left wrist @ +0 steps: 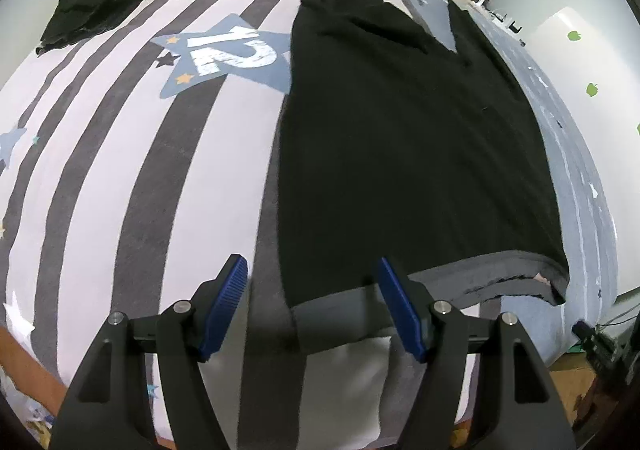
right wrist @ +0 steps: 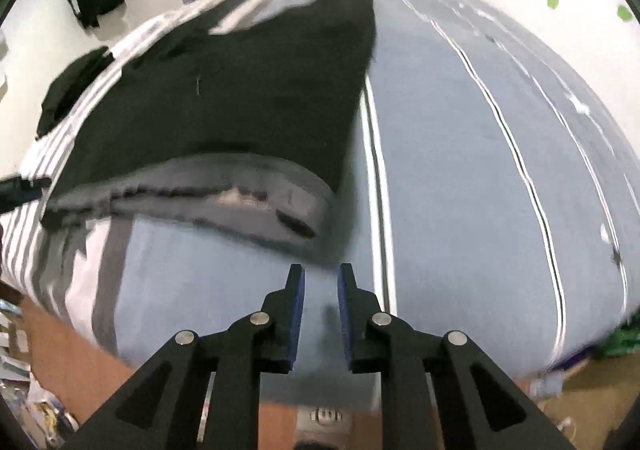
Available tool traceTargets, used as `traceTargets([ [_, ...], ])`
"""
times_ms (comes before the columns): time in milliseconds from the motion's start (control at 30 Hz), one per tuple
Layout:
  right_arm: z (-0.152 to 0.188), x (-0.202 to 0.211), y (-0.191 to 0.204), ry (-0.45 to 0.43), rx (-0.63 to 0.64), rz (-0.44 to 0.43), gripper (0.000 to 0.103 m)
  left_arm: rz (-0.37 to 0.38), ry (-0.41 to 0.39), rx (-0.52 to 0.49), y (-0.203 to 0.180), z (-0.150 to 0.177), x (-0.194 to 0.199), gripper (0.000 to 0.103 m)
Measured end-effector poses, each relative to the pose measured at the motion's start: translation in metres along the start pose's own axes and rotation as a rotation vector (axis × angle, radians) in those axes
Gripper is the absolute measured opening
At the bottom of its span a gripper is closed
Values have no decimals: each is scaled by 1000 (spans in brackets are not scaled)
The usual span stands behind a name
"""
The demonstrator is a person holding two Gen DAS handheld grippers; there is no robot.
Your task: Fold clothes
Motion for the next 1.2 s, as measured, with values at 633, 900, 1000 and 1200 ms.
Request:
traceTargets([
  [633,-84,-69,24,-96,-42,-120,30,-16,45,-85,-21,1,-38,65],
  [900,-43,-75,1,-40,-71,-150,31,-114,23,-154,-11,15,-49,67],
  [1000,-37,-71,2,-11,-59,-158,30,-146,15,-111,-2,11,-44,67],
  [1200,-32,-52,-11,19,-133,-133,34,-126,16,-31,11,3,-32,67],
])
Point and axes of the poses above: each gripper's, at about its wrist camera, not at the fingertips, and x roughly against the way its jaws point, y to its left, z to its underside, the point moved 1 cm from there along -x, roughly the way its jaws point, and after that the axes turned 13 degrees about x, right-handed, at the moved point
